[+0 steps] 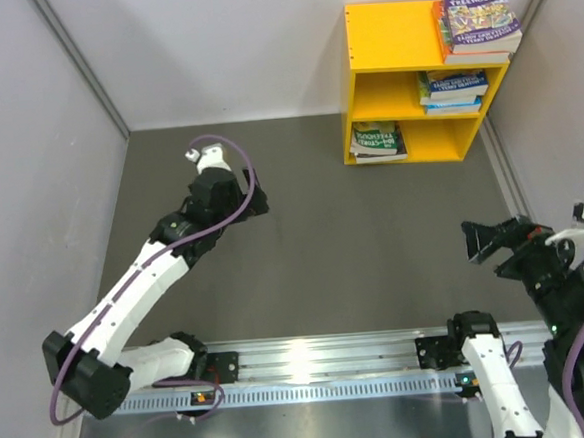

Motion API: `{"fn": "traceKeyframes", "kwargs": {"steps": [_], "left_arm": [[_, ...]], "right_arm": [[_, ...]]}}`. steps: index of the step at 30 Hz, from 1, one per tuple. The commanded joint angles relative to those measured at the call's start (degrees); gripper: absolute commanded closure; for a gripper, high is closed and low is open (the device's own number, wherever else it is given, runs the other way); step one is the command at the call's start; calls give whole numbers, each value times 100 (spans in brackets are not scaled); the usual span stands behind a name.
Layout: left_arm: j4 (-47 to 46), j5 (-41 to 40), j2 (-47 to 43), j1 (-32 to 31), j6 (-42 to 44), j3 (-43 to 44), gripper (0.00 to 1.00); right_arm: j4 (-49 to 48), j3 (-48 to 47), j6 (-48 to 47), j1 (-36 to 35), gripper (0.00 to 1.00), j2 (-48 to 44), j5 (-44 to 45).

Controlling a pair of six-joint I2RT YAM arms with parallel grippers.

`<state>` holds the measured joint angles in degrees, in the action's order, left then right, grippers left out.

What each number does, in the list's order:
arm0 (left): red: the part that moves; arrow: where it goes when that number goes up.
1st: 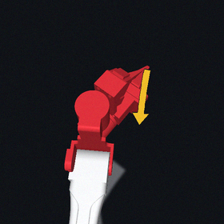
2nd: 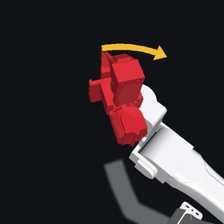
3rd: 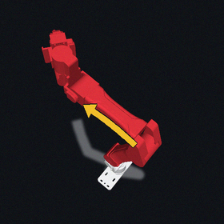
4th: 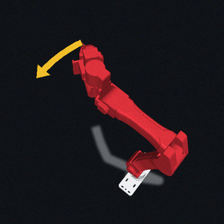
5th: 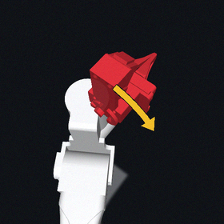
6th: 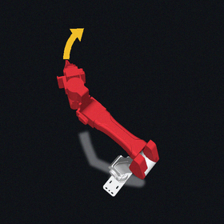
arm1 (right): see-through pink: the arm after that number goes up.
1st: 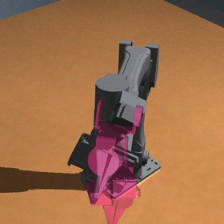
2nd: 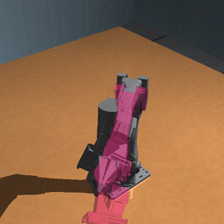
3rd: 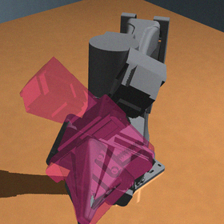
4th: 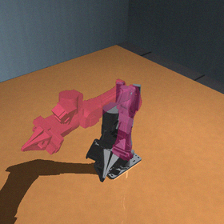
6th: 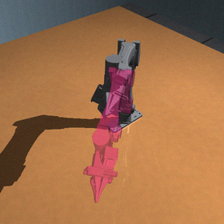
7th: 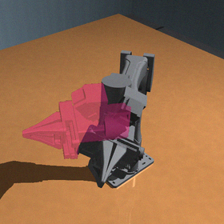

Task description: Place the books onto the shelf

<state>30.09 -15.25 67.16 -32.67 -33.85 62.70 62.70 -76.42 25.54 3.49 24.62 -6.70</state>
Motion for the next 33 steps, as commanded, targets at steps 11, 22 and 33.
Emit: {"fn": "traceKeyframes", "kwargs": {"steps": [11,22,33], "left_arm": [[-4860,-1850,-1751,190,3754,-3816,4],[-7734,-1290,373,1515,3015,-4424,1],[-8362,97,1142,2896,2576,-4635,2]], "right_arm": [[-635,1435,1252,-23,0,-862,548],[-653,1692,-74,-15,0,-845,239],[-2102,2790,-795,-15,0,-949,170]]}}
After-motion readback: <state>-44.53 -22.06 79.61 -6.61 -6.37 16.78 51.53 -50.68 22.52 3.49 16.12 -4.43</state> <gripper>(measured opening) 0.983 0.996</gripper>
